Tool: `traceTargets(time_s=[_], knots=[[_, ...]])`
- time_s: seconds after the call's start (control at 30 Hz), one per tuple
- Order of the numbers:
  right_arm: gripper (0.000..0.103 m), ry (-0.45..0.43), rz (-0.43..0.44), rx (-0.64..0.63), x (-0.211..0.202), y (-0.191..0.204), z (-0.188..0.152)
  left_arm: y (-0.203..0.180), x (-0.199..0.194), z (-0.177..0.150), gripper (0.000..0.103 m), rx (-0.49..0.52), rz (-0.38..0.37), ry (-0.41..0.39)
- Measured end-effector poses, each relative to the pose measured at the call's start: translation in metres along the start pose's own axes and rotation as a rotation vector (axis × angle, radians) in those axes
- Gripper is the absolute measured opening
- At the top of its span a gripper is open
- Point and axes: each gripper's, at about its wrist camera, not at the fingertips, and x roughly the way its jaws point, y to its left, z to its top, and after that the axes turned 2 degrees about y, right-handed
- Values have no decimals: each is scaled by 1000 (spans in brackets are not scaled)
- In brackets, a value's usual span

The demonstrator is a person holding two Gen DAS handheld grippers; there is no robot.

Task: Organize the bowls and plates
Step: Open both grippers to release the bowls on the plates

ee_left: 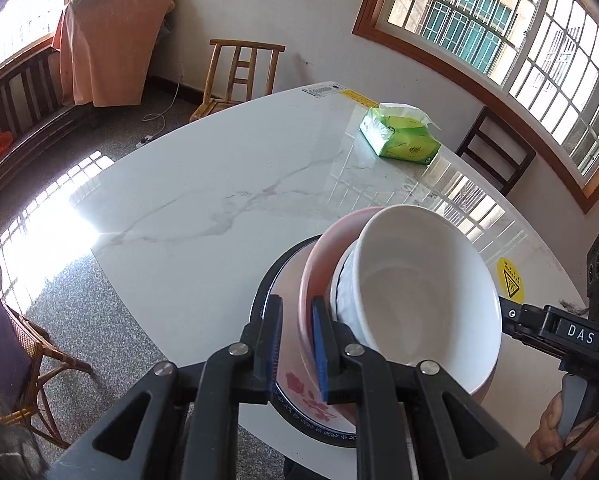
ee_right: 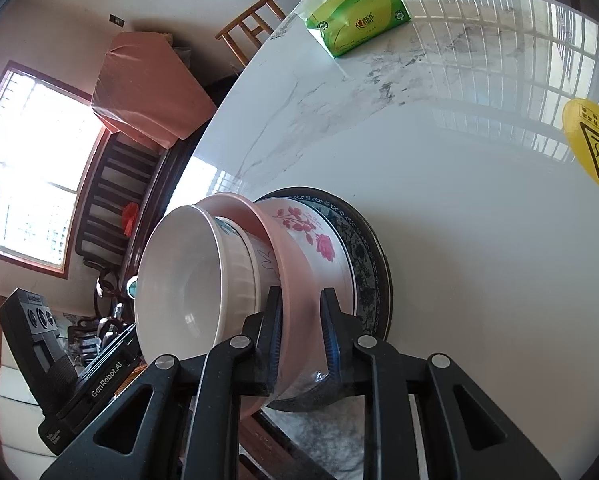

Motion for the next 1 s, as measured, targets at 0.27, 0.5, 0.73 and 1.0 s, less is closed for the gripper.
traceTargets(time_s=[0.27,0.5,0.73,1.0], knots=[[51,-209,4,-75,-21,1,-14,1,-17,-23,27,47,54,-175],[61,-492,-94,-175,-52,15,-60,2,-53,-54,28,72,129,-339],[69,-701,-161,-232,-67,27,-117,6,-80,-82,28,73,165,-395],[93,-847,-186,-319,-89,49,-169,-4,-128,-120,42,94,142,-517]])
